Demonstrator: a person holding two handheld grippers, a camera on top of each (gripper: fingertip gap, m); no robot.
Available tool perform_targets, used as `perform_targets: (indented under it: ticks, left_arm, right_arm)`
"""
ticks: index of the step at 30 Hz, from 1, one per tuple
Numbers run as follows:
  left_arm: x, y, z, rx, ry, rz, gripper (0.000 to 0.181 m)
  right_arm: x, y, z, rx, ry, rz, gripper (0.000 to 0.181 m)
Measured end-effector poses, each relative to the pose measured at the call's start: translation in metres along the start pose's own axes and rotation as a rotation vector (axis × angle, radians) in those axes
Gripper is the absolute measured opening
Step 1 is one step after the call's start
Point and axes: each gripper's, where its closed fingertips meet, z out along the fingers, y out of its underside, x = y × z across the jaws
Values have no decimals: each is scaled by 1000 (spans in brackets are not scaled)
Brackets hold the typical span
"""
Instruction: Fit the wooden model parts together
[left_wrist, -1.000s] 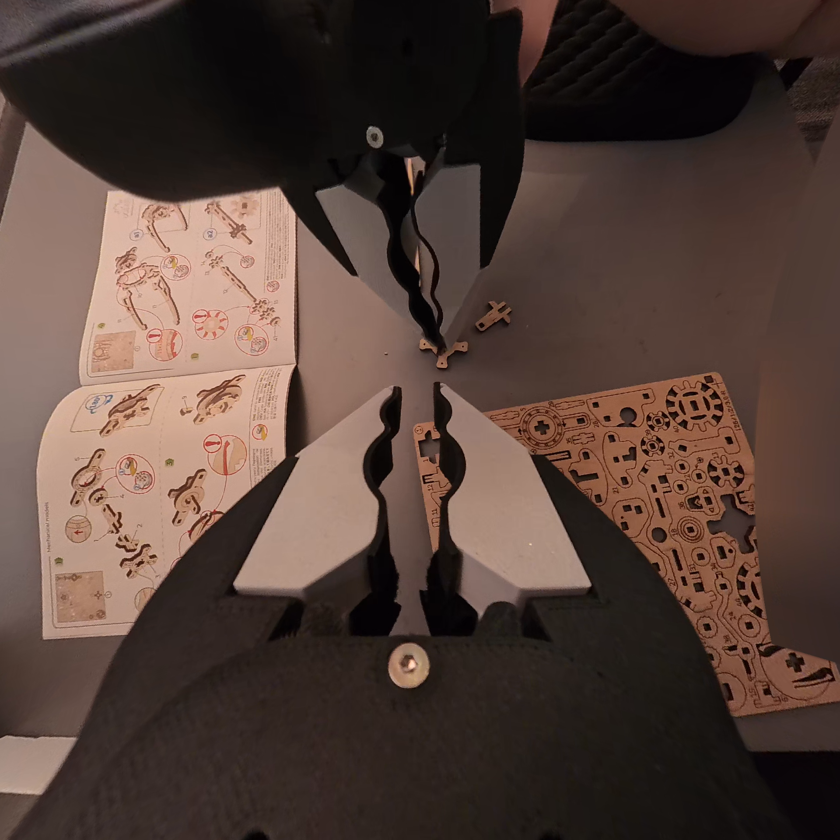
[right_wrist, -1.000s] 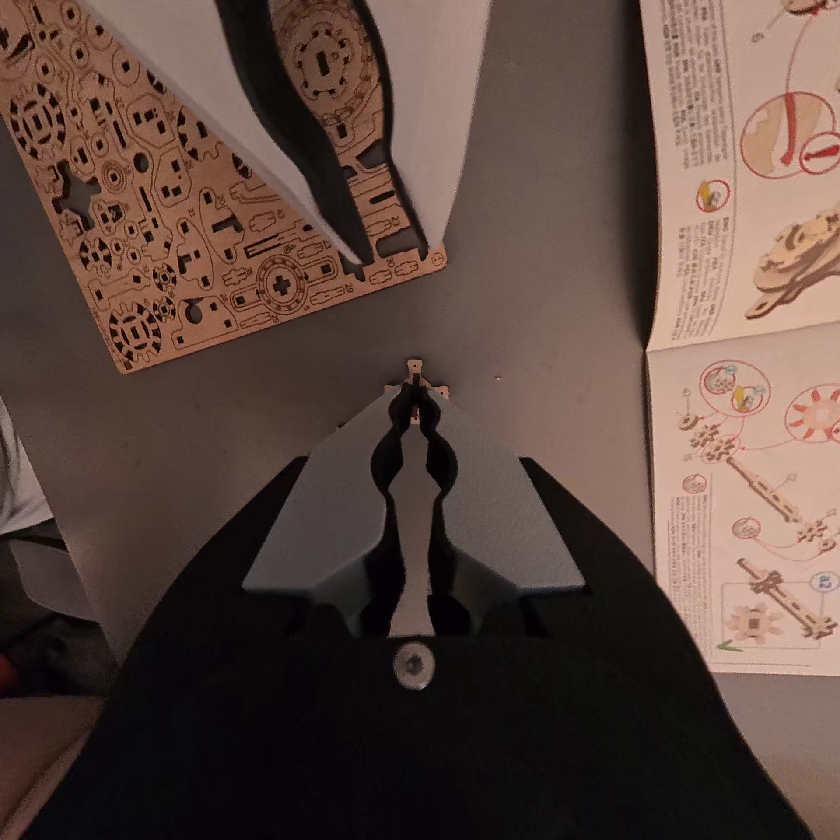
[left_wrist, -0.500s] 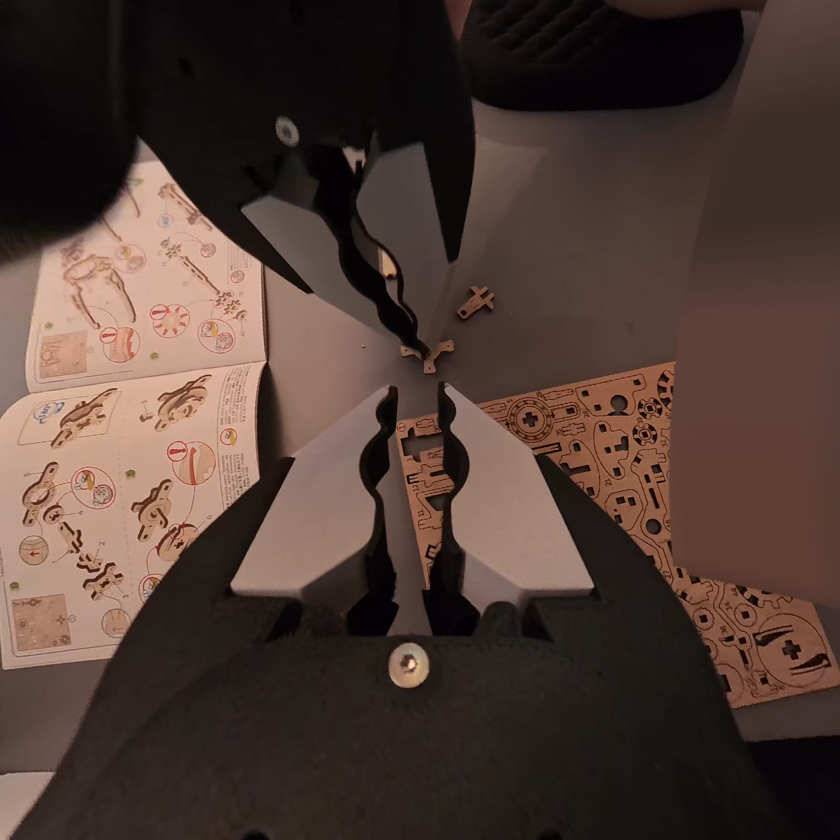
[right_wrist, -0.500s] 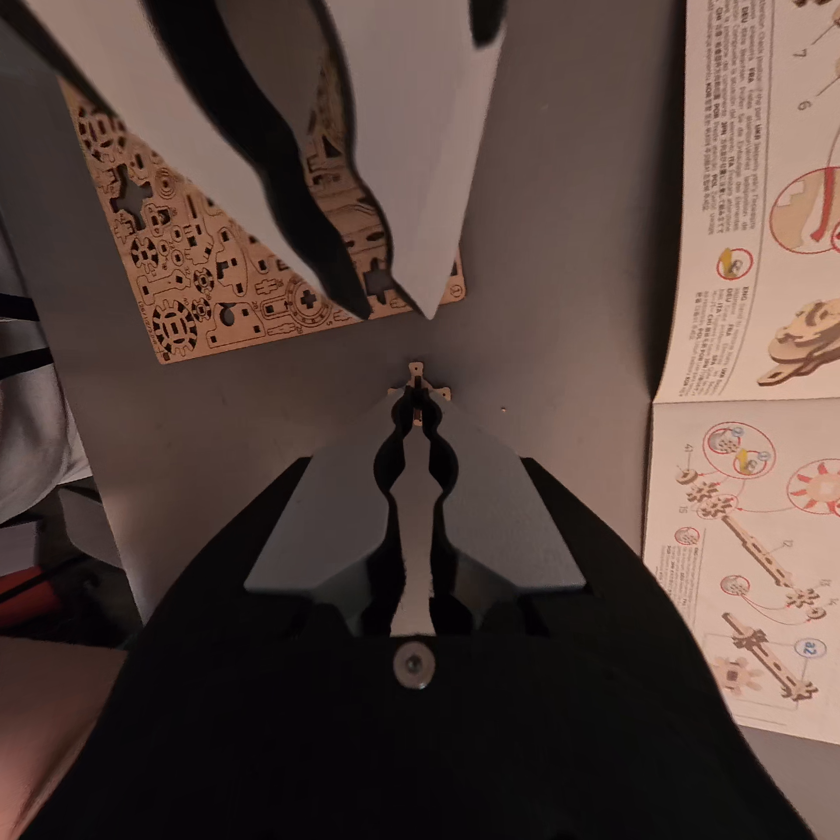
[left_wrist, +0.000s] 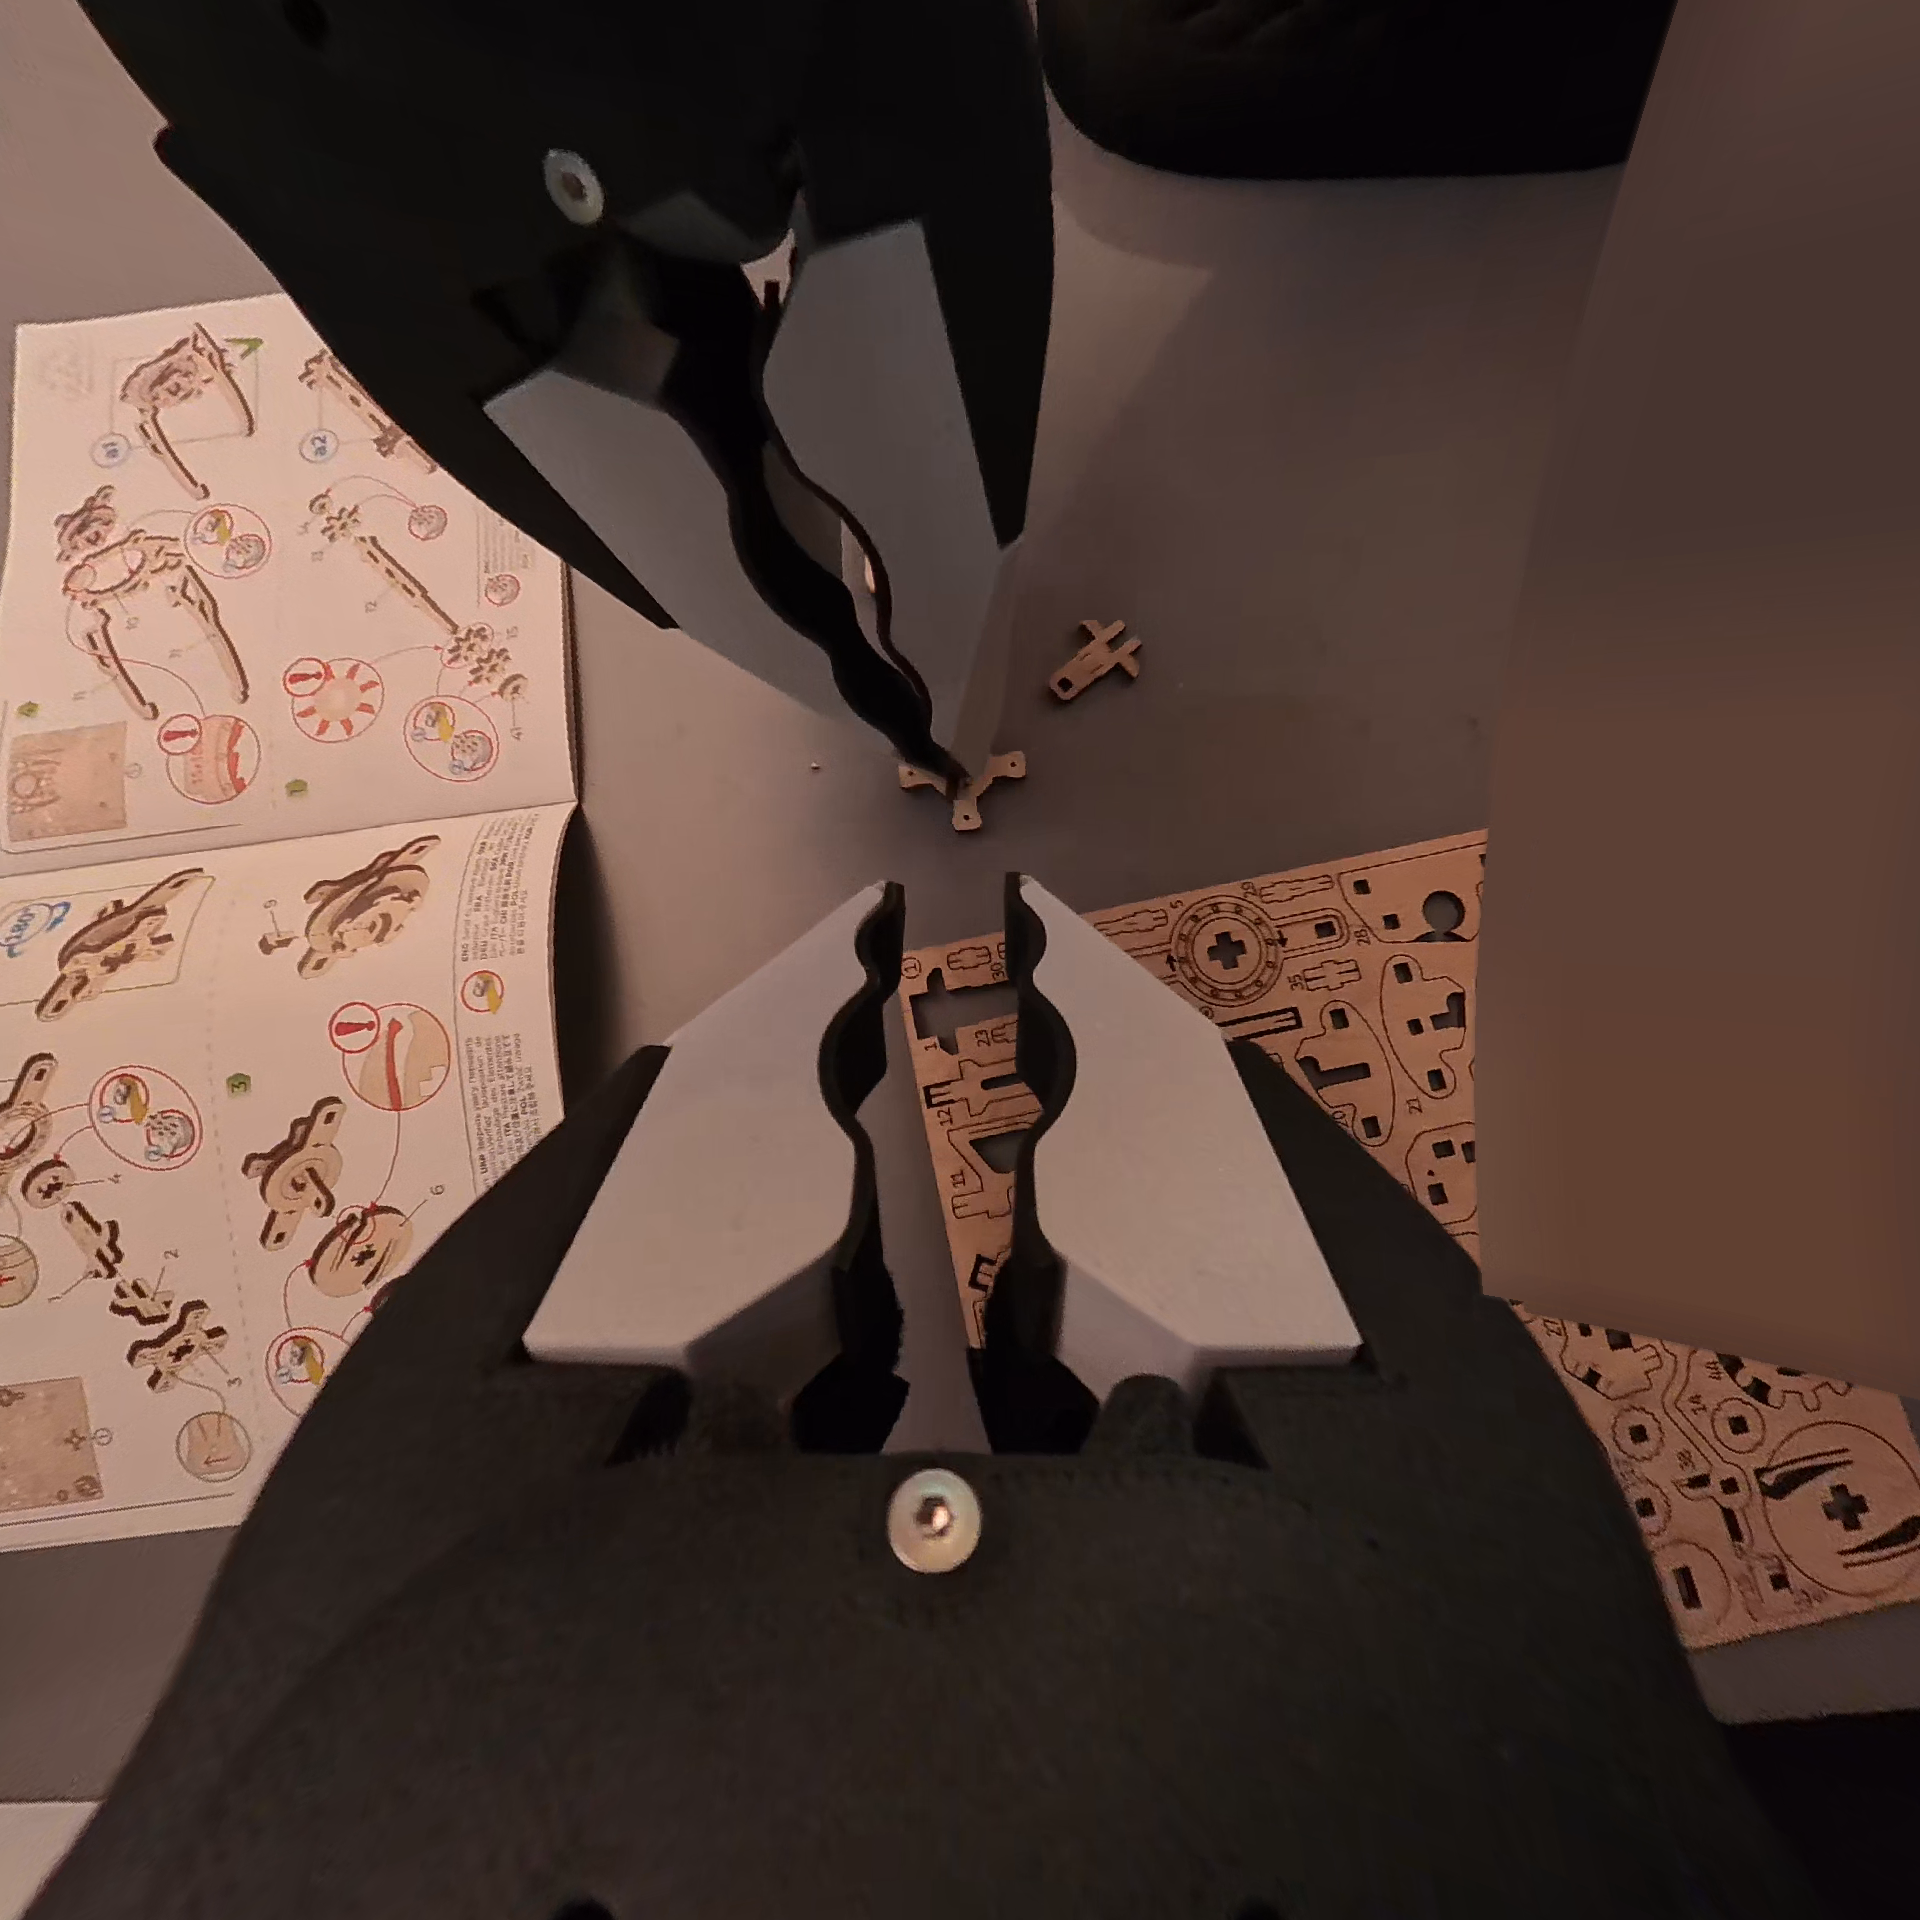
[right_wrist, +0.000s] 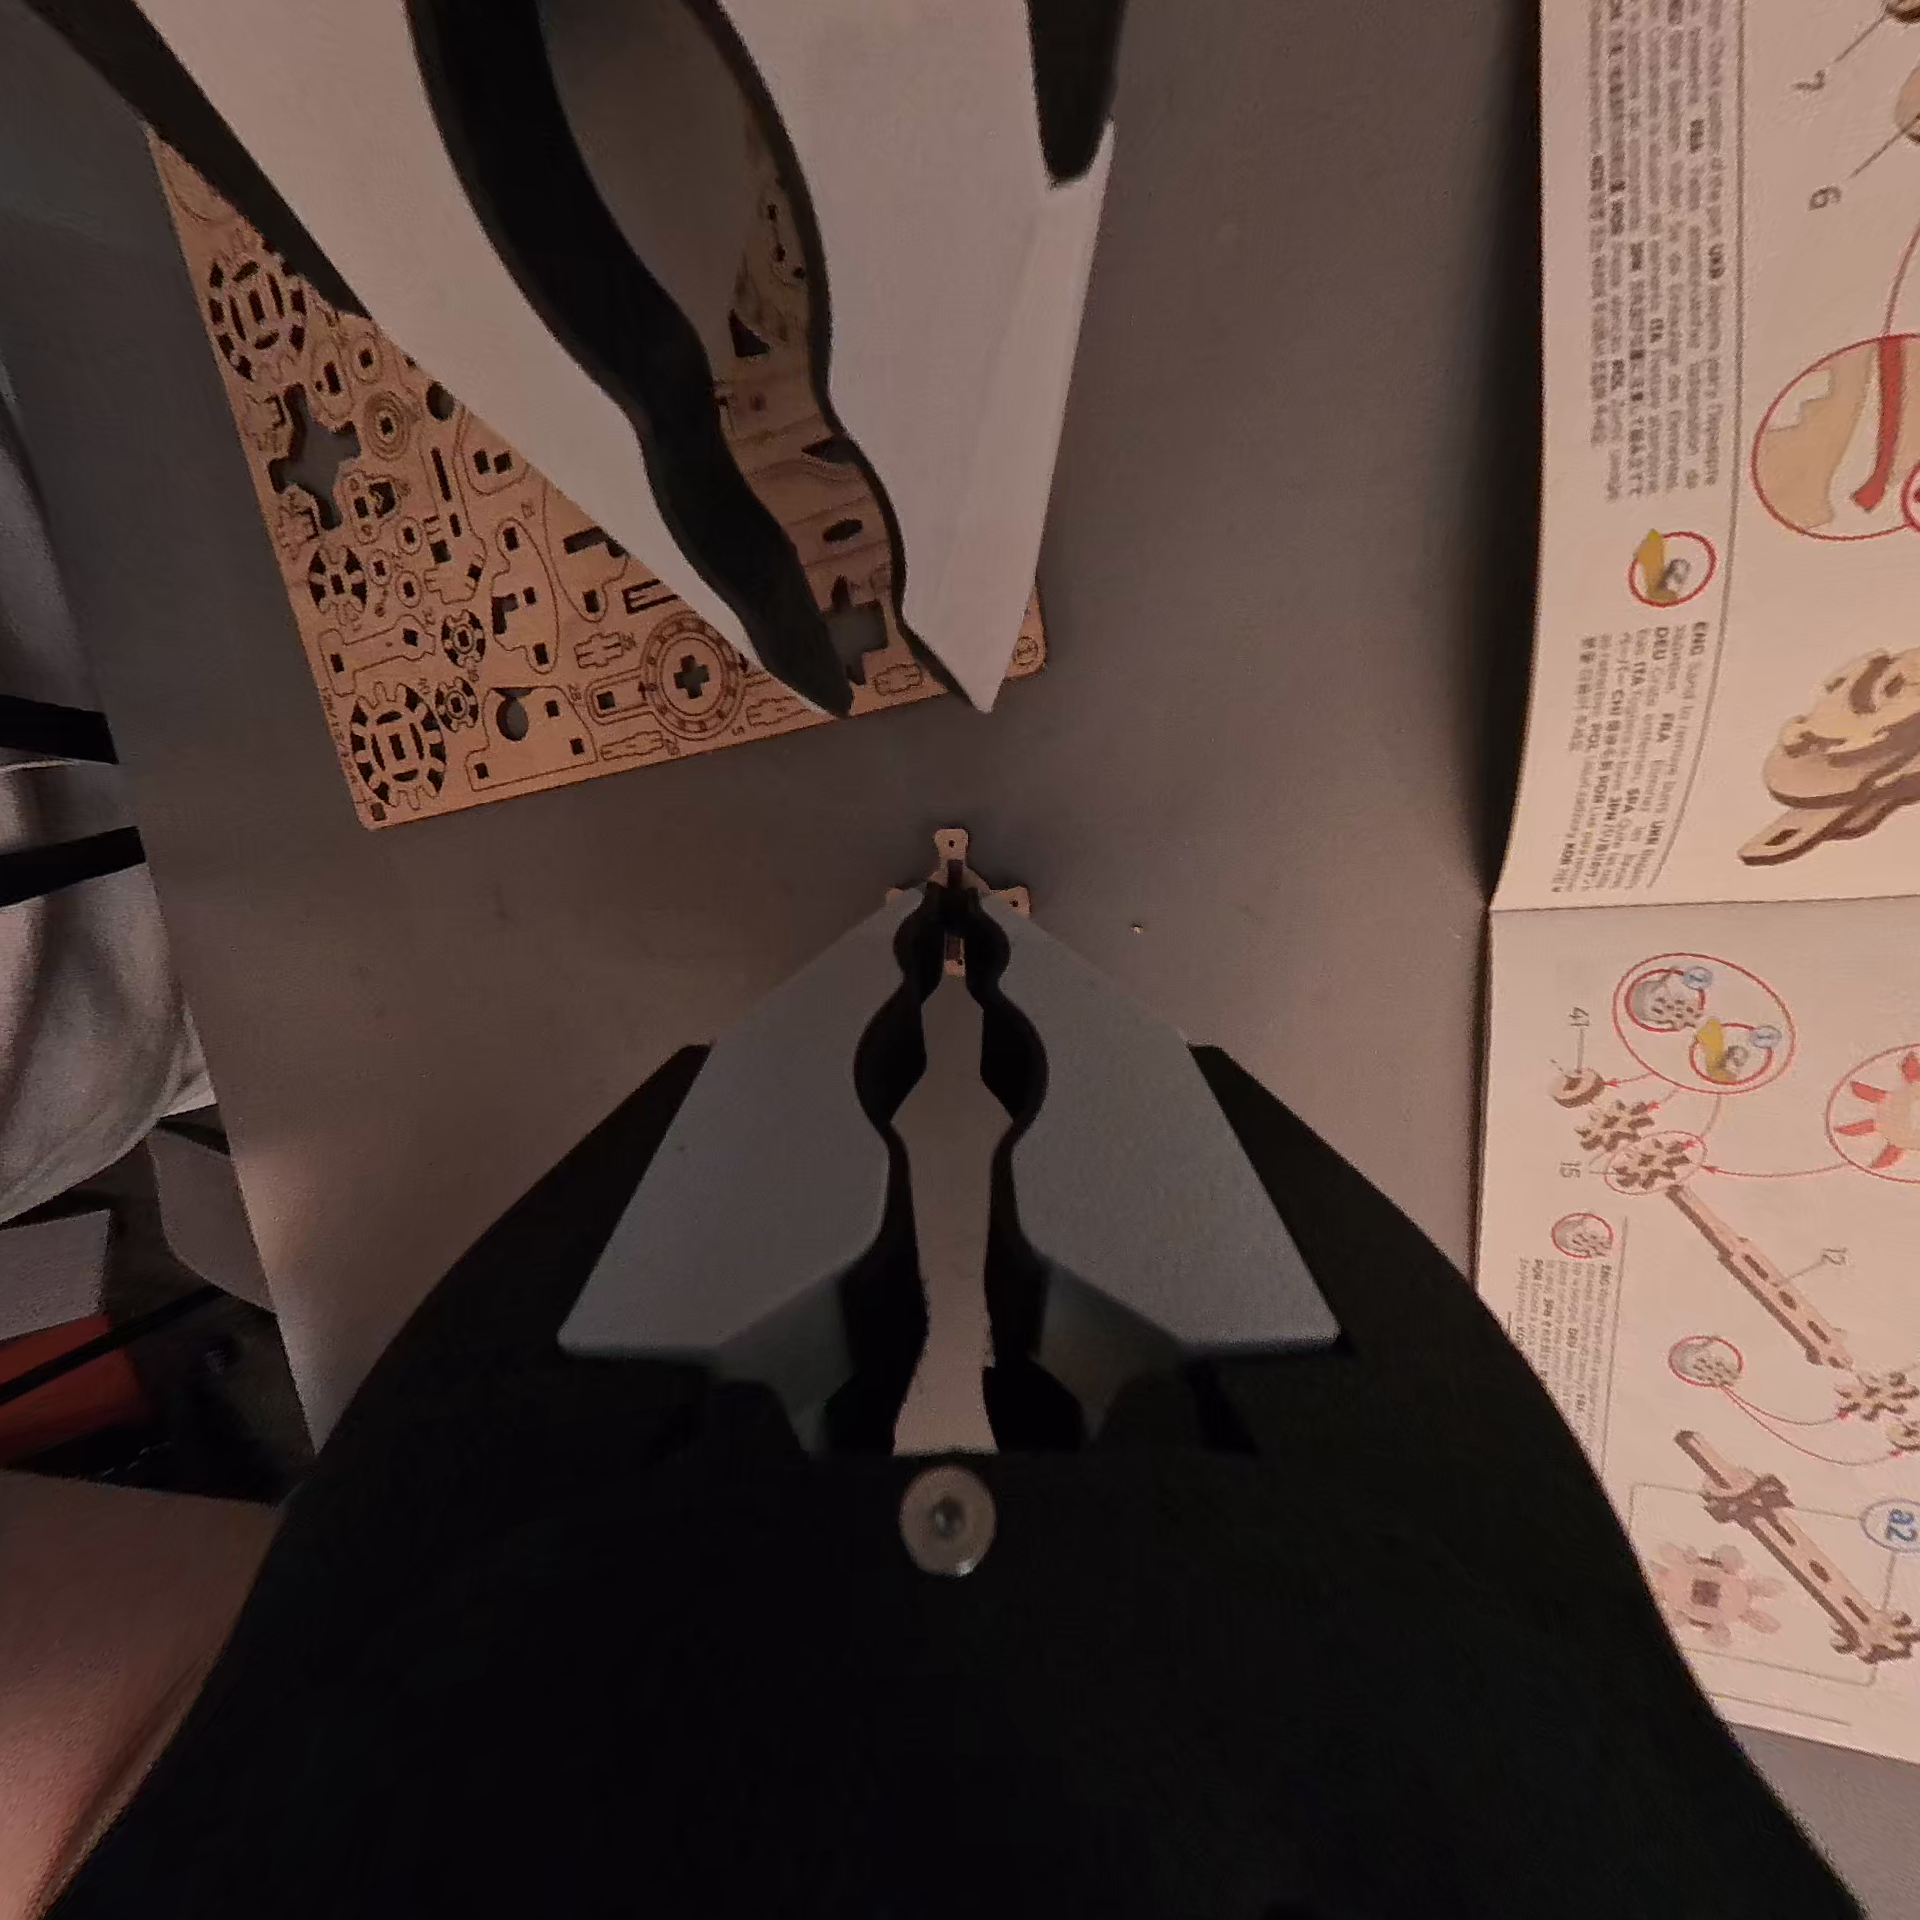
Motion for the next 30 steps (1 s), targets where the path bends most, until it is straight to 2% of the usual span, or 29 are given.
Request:
perform_targets:
  ticks: [5, 13, 23, 30]
  left_arm:
    - [-2, -3, 9, 5, -33, 3, 18]
    - [4, 1, 32, -19, 5, -29, 24]
    - [2, -1, 41, -11, -21, -59, 12]
    - [2, -1, 42, -21, -53, -32, 12]
  right_arm:
    - [0, 0, 1, 17, -11, 9, 1]
    - [-1, 0, 1, 38, -7, -4, 1]
    - [-3, 0, 0, 121, -18, 4, 1]
    - [-8, -2, -11, 227, -44, 52, 1]
